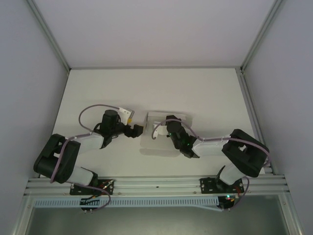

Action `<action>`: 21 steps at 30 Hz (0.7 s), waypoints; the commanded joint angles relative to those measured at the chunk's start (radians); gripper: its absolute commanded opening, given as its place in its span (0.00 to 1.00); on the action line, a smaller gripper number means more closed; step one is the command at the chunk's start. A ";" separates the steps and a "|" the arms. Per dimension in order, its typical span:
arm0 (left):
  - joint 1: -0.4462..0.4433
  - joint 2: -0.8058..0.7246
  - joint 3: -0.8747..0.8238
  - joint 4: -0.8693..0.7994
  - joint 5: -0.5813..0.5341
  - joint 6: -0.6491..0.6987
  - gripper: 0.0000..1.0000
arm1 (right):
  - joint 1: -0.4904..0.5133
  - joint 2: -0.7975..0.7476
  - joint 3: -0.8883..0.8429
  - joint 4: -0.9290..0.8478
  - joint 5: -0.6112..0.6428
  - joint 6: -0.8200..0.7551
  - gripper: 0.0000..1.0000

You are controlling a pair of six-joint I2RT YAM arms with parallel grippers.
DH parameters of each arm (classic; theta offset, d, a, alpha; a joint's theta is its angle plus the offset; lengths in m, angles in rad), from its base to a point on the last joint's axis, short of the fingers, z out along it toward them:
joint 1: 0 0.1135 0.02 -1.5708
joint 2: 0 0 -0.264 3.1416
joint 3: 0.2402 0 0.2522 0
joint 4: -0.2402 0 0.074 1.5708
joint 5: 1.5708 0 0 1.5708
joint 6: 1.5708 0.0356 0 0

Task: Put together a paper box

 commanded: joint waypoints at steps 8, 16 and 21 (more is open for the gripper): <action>-0.044 0.072 -0.034 0.218 0.091 0.041 0.88 | 0.058 0.088 -0.054 0.153 0.094 -0.083 0.00; -0.067 0.131 0.021 0.176 0.021 0.056 0.82 | 0.070 0.054 -0.059 0.134 0.077 -0.017 0.00; -0.077 0.144 0.048 0.141 -0.080 0.047 0.82 | 0.073 0.012 -0.059 0.100 0.060 0.013 0.00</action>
